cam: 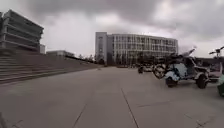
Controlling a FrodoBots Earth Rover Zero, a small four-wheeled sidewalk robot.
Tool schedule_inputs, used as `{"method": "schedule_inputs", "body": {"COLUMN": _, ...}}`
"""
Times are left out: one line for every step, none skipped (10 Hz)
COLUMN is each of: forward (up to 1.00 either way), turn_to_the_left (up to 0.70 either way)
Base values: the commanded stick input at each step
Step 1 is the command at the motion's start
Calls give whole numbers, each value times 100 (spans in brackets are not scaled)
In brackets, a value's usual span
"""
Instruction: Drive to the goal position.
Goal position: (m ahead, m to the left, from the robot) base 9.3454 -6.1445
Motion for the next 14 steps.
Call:
{"method": "schedule_inputs", "body": {"forward": 70, "turn_to_the_left": 0}}
{"method": "schedule_inputs", "body": {"forward": 70, "turn_to_the_left": 0}}
{"method": "schedule_inputs", "body": {"forward": 70, "turn_to_the_left": 0}}
{"method": "schedule_inputs", "body": {"forward": 70, "turn_to_the_left": 0}}
{"method": "schedule_inputs", "body": {"forward": 70, "turn_to_the_left": 0}}
{"method": "schedule_inputs", "body": {"forward": 70, "turn_to_the_left": 0}}
{"method": "schedule_inputs", "body": {"forward": 70, "turn_to_the_left": 0}}
{"method": "schedule_inputs", "body": {"forward": 70, "turn_to_the_left": 0}}
{"method": "schedule_inputs", "body": {"forward": 70, "turn_to_the_left": 0}}
{"method": "schedule_inputs", "body": {"forward": 70, "turn_to_the_left": 0}}
{"method": "schedule_inputs", "body": {"forward": 70, "turn_to_the_left": 0}}
{"method": "schedule_inputs", "body": {"forward": 70, "turn_to_the_left": 0}}
{"method": "schedule_inputs", "body": {"forward": 70, "turn_to_the_left": 0}}
{"method": "schedule_inputs", "body": {"forward": 70, "turn_to_the_left": 0}}
